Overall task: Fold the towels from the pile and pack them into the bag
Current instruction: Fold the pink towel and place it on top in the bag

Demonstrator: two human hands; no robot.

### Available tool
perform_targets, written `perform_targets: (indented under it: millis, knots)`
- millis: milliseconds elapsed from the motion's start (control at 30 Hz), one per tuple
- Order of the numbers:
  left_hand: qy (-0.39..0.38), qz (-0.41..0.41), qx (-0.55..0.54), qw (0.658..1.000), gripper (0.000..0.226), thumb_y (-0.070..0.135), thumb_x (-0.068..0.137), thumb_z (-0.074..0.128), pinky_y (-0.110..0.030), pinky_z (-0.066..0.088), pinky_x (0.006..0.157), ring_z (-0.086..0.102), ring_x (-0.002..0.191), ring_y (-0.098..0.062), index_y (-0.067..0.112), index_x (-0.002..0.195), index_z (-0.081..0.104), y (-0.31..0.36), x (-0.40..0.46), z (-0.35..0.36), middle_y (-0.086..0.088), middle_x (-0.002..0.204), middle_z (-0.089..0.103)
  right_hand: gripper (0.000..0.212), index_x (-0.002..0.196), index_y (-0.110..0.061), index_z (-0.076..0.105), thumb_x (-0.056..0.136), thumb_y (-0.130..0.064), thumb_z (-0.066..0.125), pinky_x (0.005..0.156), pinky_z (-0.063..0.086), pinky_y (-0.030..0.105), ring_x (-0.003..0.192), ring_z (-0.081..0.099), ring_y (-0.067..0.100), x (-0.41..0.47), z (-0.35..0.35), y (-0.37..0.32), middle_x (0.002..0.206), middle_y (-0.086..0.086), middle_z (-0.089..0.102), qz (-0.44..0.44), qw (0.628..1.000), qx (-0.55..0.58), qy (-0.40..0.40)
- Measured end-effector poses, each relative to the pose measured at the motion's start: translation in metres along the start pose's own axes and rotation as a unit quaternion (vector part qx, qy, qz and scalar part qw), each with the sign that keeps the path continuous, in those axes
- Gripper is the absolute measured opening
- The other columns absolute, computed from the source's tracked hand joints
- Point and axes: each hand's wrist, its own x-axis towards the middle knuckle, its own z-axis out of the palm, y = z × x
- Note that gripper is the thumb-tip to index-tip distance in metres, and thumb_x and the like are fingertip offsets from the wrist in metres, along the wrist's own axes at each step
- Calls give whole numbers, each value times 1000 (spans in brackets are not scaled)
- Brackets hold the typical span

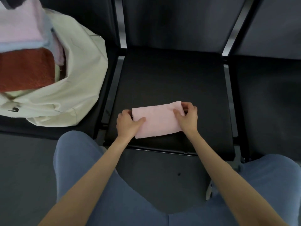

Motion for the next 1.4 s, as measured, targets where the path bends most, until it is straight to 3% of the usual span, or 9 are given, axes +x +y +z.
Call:
perform_targets:
  millis: [167, 367, 467, 567, 800, 933, 1033, 1200, 1400]
  knots:
    - [4, -11, 97, 995, 55, 52, 79, 68, -41, 43, 93, 47, 111, -31, 5, 107, 59, 3, 0, 11, -15, 116, 51, 38, 120, -7, 56, 90, -29, 63, 94, 45, 33, 108, 52, 21, 3, 23, 1, 117, 8, 55, 11, 995, -92, 28]
    - [38, -25, -15, 999, 34, 36, 79, 70, -38, 48, 81, 54, 93, -19, 14, 96, 50, 18, 11, 18, 1, 97, 53, 35, 118, -7, 57, 91, -29, 60, 91, 47, 36, 103, 50, 18, 22, 34, -11, 114, 7, 55, -35, 990, -135, 21]
    - [47, -51, -69, 995, 29, 33, 83, 68, -24, 44, 62, 57, 78, -8, 19, 95, 46, 23, 8, 11, 8, 86, 56, 30, 116, -10, 55, 93, -29, 58, 74, 51, 28, 87, 54, 11, 22, 42, -20, 115, 3, 50, -42, 991, -131, 1]
    - [51, -84, -112, 989, 31, 31, 86, 68, -20, 45, 61, 55, 75, 1, 20, 100, 42, 24, 8, -3, 14, 85, 55, 29, 116, -10, 54, 95, -30, 56, 63, 42, 13, 76, 50, 3, 20, 51, -38, 118, 3, 49, -32, 993, -111, -37]
    - [92, -142, -169, 971, 38, 29, 85, 71, -11, 43, 63, 54, 79, 4, 12, 107, 45, 40, 7, -88, 16, 90, 53, 29, 117, -11, 55, 93, -28, 59, 62, 39, 5, 78, 49, -6, 3, 68, -125, 118, 0, 48, -31, 990, -92, -107]
    - [119, -163, -199, 959, 37, 29, 83, 73, -14, 44, 67, 56, 79, 2, 13, 103, 45, 53, 3, -158, 13, 90, 56, 28, 115, -12, 56, 92, -27, 61, 65, 39, 3, 79, 49, -6, -9, 78, -195, 116, -1, 47, -42, 984, -86, -148]
    - [136, -153, -220, 954, 36, 28, 84, 73, -8, 43, 67, 56, 79, 10, 16, 103, 46, 65, 2, -215, 17, 92, 57, 22, 110, -13, 54, 92, -24, 60, 69, 39, 1, 81, 49, -8, -18, 91, -249, 112, -2, 48, -46, 984, -68, -159]
    - [147, -125, -266, 945, 36, 28, 84, 73, -15, 47, 67, 58, 78, 11, 16, 107, 47, 69, 17, -300, 18, 90, 60, 22, 110, -19, 46, 92, -27, 56, 77, 45, 15, 90, 55, 4, -40, 126, -319, 107, 0, 55, -27, 989, -1, -145]
    - [60, -89, -271, 957, 43, 14, 79, 70, -25, 49, 81, 58, 97, 1, 26, 110, 44, 43, 58, -386, 11, 108, 59, 26, 114, -17, 45, 91, -25, 55, 85, 52, 35, 95, 57, 14, -50, 187, -383, 109, 3, 55, -22, 992, 15, -120]
